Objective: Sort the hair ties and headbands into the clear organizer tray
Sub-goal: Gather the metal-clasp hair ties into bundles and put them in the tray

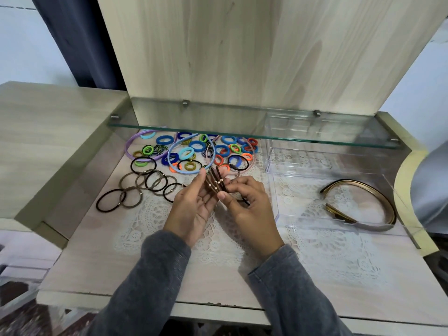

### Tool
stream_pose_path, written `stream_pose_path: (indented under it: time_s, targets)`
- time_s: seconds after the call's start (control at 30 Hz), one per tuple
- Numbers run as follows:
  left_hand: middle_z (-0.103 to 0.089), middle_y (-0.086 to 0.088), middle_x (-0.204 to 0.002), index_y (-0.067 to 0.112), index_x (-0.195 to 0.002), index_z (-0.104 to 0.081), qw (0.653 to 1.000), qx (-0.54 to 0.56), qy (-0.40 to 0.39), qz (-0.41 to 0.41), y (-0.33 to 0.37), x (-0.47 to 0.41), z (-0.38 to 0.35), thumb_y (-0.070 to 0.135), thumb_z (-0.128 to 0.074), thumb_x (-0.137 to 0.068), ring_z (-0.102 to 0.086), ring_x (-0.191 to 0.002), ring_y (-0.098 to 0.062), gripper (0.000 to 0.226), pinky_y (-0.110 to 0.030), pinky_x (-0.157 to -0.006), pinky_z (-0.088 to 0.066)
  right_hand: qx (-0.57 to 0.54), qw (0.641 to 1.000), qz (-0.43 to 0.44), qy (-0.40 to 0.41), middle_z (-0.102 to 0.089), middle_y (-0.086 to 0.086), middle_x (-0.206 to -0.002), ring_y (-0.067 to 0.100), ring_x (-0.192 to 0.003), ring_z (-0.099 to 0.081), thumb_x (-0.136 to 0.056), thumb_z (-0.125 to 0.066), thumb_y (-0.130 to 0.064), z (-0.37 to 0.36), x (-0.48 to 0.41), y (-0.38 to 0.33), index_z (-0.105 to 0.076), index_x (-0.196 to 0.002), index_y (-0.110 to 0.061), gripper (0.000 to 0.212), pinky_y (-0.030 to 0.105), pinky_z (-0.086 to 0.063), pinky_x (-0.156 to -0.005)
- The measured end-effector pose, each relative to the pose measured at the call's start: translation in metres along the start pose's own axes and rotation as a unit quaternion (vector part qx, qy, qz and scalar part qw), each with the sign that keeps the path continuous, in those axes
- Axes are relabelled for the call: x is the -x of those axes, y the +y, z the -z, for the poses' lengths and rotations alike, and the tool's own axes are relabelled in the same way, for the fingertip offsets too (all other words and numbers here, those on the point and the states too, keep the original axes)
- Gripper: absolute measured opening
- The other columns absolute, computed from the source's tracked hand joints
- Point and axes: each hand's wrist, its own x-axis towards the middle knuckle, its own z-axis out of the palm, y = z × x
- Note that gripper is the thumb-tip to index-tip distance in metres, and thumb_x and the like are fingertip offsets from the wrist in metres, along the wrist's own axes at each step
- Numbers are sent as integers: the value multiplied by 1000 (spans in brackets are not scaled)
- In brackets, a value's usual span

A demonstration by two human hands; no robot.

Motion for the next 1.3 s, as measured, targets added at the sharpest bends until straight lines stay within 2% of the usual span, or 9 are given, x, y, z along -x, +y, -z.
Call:
stream_pose_path:
  time_s: [0.3, 0.53, 0.63, 0.73, 0.9, 1.03, 1.3]
  targets:
    - [-70, -15, -113, -1, -115, -63, 999, -43, -10, -16, -2, 2, 0, 31, -54, -84, -68, -103, -18, 45, -22, -80, -57, 0, 1000, -9, -7, -61, -6, -94, 18, -102, -52, -78, -77, -14, 3, 0, -1, -72, -85, -20, 10, 25, -40, -90]
    - [-71, -13, -111, -1, -115, -63, 999, -47, -17, -17, -1, 5, -3, 28, -55, -84, -68, -103, -16, 44, -20, -79, -56, -12, 1000, -4, -6, -62, -5, -93, 21, -101, -54, -78, -76, -17, 3, 0, -1, -73, -85, -17, 7, 39, -44, -91]
    - [-71, -11, -113, 2, -115, -64, 998, -56, -19, -18, -2, 4, -1, 26, -56, -84, -67, -106, -16, 40, -20, -81, -56, -16, 1000, 11, -2, -62, -6, -92, 22, -100, -55, -78, -74, -24, 3, 1, -2, -72, -85, -23, 8, 41, -45, -90]
    - [-72, -10, -111, 4, -110, -66, 998, -51, -16, -16, -2, 4, -1, 24, -54, -88, -68, -102, -14, 32, -19, -76, -56, -24, 1000, 8, -3, -62, -5, -93, 22, -101, -55, -77, -74, -24, 2, 1, -1, -73, -86, -21, 9, 41, -45, -91]
    - [-70, -12, -114, 3, -111, -66, 999, -30, -20, -9, 1, 4, 0, 27, -55, -83, -68, -103, -16, 38, -21, -76, -57, -24, 1000, 4, -15, -62, -4, -93, 20, -102, -53, -79, -75, -17, 4, 1, 0, -73, -88, -22, 10, 33, -43, -91]
    - [-69, -13, -115, 1, -113, -64, 1000, -12, -20, -1, 2, 4, 0, 27, -54, -85, -68, -98, -15, 40, -21, -74, -57, -34, 999, 9, -17, -62, -2, -94, 25, -103, -54, -79, -74, -14, 4, 0, 0, -71, -87, -24, 13, 17, -41, -86]
    - [-68, -12, -119, 0, -119, -62, 1000, -19, -19, 5, 2, 4, -1, 23, -59, -80, -68, -101, -15, 45, -21, -74, -57, -22, 999, 8, -28, -62, -1, -96, 24, -105, -53, -80, -74, -16, 7, 0, 3, -73, -88, -18, 9, 17, -41, -88]
